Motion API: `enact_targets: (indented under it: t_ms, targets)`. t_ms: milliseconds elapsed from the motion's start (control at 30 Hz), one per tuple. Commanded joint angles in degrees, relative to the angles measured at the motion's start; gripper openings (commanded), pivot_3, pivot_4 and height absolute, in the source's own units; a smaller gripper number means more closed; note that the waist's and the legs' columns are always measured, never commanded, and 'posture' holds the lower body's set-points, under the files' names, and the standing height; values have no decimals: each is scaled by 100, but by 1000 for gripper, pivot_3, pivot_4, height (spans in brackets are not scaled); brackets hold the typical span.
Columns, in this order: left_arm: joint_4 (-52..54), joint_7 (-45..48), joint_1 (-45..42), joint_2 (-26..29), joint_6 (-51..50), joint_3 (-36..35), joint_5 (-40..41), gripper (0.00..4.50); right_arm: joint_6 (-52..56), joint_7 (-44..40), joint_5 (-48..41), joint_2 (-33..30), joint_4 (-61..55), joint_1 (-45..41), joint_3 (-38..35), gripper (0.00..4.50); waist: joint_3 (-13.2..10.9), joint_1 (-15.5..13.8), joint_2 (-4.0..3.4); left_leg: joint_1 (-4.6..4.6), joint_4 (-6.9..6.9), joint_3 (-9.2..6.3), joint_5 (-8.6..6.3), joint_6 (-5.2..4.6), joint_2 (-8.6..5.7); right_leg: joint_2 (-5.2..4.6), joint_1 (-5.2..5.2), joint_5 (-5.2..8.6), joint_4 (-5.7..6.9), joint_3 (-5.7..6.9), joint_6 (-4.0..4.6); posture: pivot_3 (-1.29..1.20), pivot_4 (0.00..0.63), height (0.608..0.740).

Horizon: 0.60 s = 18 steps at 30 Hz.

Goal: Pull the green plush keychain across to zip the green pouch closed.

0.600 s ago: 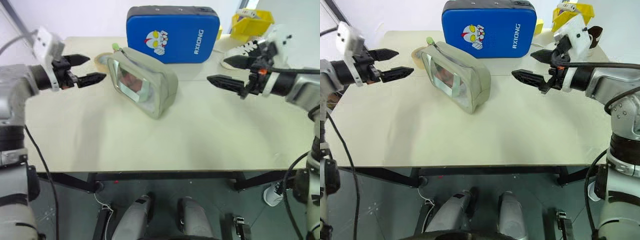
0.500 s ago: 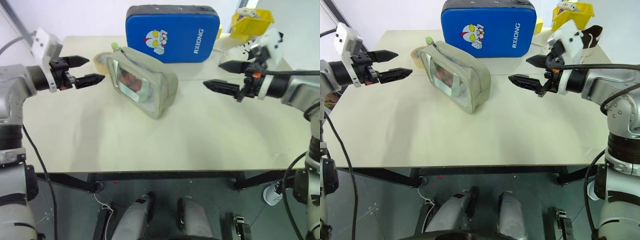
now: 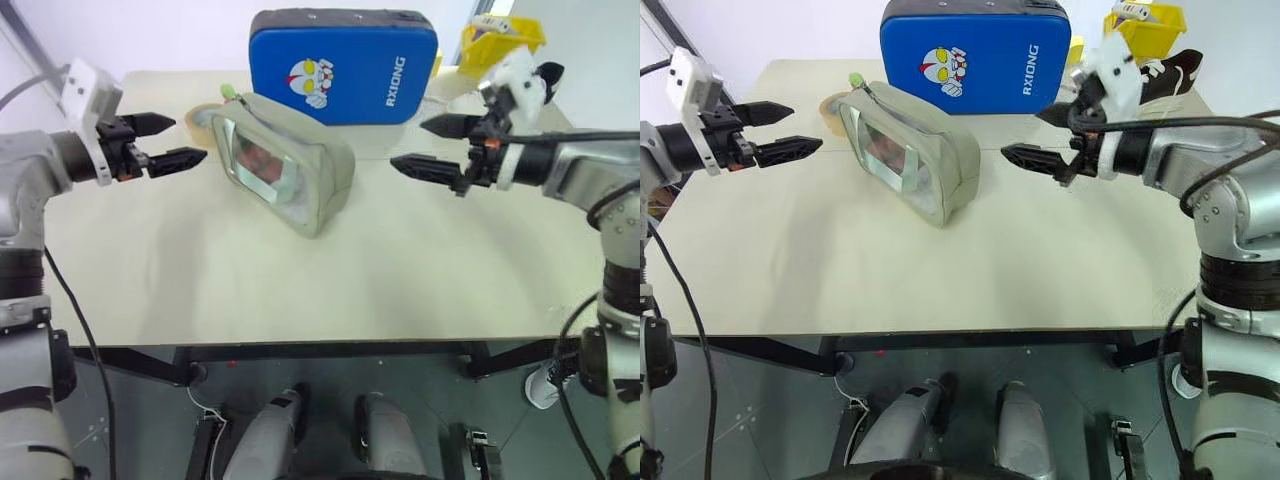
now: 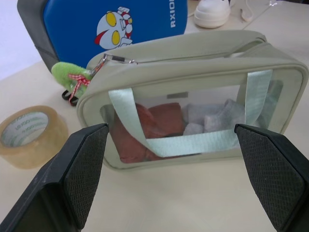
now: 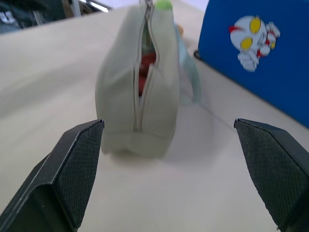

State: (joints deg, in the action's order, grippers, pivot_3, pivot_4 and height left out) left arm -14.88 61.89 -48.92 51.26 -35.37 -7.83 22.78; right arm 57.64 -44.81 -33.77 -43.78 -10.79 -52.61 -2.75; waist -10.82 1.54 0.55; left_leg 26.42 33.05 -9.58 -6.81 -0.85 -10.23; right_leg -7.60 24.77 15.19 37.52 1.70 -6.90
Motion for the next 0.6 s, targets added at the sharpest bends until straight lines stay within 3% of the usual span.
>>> enact_targets:
  t_ms: [33, 267, 433, 533, 600]
  targets:
    - [763, 189, 46, 232, -448, -304, 487, 4438, -411, 11, 200, 514, 48, -514, 507, 4500, 0, 77, 0, 0, 0, -1, 0, 0, 1, 1, 0, 0, 0, 0, 0, 0, 150, 740]
    - [1981, 272, 603, 410, -1203, -489, 1192, 4438, -1481, 122, 1299, 1600, 1490, -1177, 1578, 4500, 0, 143, -2, -9, -1, -1, 11, -7, 0, 7, -5, -6, 4, -1, -8, 0, 150, 740]
    - [2583, -32, 887, 399, -1412, -625, 1451, 4438, -2325, -218, 2001, 2029, 2528, -1392, 2143, 4500, 0, 112, -2, -9, 0, -13, 19, 11, 4, 34, -5, -13, 9, -2, 1, 0, 150, 740]
    - [2712, -252, 1025, 413, -1457, -684, 1460, 4500, -2550, -421, 2161, 2214, 2764, -1429, 2221, 3646, -1, 114, -2, -20, -1, -13, 18, 25, 14, 47, -11, -20, 10, -10, 11, 0, 150, 740]
    - [2784, -381, 1108, 410, -1504, -731, 1498, 4500, -2770, -625, 2315, 2197, 2867, -1417, 2296, 2664, -1, 108, -3, -25, -1, -13, 21, 30, 20, 54, -12, -23, 15, -12, 16, 0, 150, 740]
